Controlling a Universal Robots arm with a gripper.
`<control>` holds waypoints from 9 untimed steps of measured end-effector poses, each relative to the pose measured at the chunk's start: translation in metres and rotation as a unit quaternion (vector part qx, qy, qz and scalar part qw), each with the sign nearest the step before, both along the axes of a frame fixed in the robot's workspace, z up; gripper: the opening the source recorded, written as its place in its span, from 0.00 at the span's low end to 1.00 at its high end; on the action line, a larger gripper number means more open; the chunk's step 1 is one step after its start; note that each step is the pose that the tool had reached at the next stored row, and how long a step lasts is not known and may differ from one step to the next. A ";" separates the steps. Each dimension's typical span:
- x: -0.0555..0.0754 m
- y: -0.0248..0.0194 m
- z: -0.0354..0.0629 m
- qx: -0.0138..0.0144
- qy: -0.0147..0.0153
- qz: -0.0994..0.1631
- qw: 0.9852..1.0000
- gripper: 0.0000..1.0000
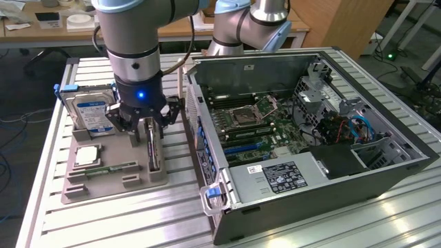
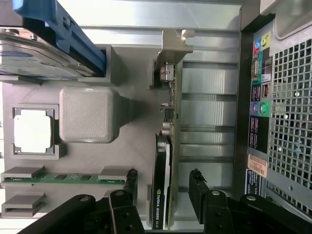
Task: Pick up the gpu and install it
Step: 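Pick up the gpu and move the gpu toward the slot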
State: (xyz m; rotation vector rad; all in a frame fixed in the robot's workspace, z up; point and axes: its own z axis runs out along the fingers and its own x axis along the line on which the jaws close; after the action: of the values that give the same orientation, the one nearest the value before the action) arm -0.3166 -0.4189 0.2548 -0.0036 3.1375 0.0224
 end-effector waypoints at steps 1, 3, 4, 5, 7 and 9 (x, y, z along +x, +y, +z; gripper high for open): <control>0.000 0.0000 -0.0019 0.000 0.000 -0.001 1.000 0.55; 0.000 0.0000 -0.0056 0.000 0.000 -0.002 1.000 0.55; 0.000 0.0000 -0.0073 0.000 0.000 -0.003 1.000 0.55; 0.000 0.0000 -0.0091 0.000 0.000 -0.004 1.000 0.55; 0.000 0.0000 -0.0128 0.000 0.000 -0.005 1.000 0.55; 0.000 0.0000 -0.0164 -0.001 0.000 -0.006 1.000 0.55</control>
State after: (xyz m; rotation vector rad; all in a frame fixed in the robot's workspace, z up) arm -0.3167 -0.4189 0.2385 0.0164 3.1365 0.0205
